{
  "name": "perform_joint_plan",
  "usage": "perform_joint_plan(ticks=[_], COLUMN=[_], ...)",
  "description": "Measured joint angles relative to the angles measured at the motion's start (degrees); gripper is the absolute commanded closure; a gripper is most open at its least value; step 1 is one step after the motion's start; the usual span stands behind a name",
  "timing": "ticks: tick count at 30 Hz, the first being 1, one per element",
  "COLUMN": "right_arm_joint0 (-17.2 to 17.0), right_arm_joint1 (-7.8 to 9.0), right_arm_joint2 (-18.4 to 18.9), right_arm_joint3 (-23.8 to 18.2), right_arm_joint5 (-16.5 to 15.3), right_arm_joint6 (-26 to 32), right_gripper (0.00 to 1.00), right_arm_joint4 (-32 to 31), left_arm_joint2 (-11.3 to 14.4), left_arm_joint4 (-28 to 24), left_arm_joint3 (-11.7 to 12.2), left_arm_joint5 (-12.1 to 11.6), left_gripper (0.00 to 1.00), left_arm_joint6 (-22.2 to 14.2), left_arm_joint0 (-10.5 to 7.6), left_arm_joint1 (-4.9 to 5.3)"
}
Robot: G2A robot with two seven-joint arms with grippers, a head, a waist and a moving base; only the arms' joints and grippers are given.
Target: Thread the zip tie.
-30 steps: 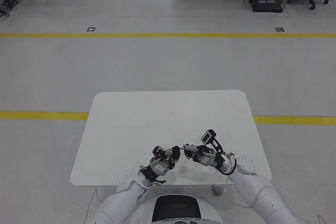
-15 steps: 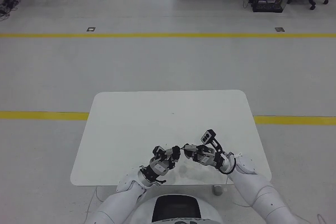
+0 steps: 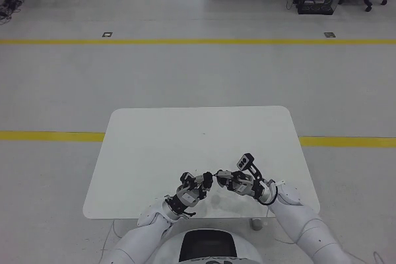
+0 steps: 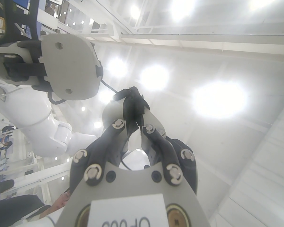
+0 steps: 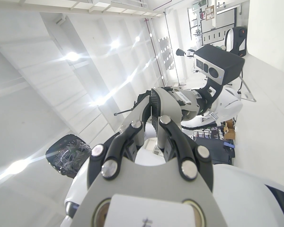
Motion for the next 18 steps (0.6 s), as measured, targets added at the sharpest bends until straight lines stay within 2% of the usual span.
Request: perform_joint_plan(ticks=[18], right_arm_joint0=[0.1], right_arm_joint1=[-0.2], right_arm_joint2=[-0.02], right_arm_joint3=[0.74], right_arm_joint5=[0.16], right_arm_joint6=[-0.15], right_gripper=[1.0], right_arm_joint4=[-0.58], left_arm_joint2=[0.0], left_arm_joint4=[0.0], left_arm_joint3=[0.0], left_arm_joint5=[0.0], left_gripper=[1.0], left_arm_joint6=[0.0], left_arm_joint0=[0.0], left_arm_joint1=[0.0])
